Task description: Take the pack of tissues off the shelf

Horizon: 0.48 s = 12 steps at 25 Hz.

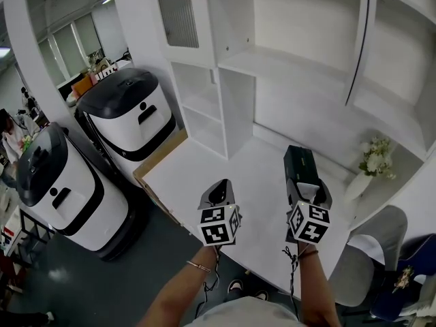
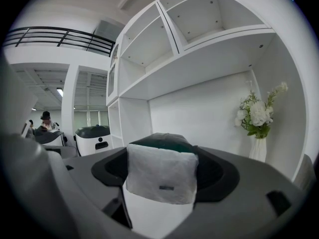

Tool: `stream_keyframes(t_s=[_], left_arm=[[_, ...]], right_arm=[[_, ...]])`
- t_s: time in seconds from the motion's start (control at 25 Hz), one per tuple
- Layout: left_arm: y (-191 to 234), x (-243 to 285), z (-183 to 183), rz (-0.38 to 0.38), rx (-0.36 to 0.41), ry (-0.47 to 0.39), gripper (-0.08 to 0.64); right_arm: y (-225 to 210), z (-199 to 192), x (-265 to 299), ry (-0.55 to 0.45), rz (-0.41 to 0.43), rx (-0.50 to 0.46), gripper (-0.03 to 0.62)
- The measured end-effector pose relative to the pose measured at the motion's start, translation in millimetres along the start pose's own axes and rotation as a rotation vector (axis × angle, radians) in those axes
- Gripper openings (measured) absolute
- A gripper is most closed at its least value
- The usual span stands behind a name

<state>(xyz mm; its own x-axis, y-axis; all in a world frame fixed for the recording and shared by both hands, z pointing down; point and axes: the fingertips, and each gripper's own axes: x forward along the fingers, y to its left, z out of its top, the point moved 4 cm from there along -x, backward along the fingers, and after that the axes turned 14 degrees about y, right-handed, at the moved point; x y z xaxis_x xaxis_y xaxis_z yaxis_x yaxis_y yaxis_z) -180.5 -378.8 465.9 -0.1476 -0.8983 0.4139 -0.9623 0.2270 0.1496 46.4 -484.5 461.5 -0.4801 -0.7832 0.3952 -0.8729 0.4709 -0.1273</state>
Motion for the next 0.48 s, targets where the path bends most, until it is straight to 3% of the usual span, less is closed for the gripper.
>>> stream_keyframes(t_s=[0.48], left_arm=[[-3.2,-3.0,-2.5,0.009,-0.012,0.002,0.018]], right_arm=[[-13.0,-1.6,-5.2,-0.002,-0.009,0.024,0.387]])
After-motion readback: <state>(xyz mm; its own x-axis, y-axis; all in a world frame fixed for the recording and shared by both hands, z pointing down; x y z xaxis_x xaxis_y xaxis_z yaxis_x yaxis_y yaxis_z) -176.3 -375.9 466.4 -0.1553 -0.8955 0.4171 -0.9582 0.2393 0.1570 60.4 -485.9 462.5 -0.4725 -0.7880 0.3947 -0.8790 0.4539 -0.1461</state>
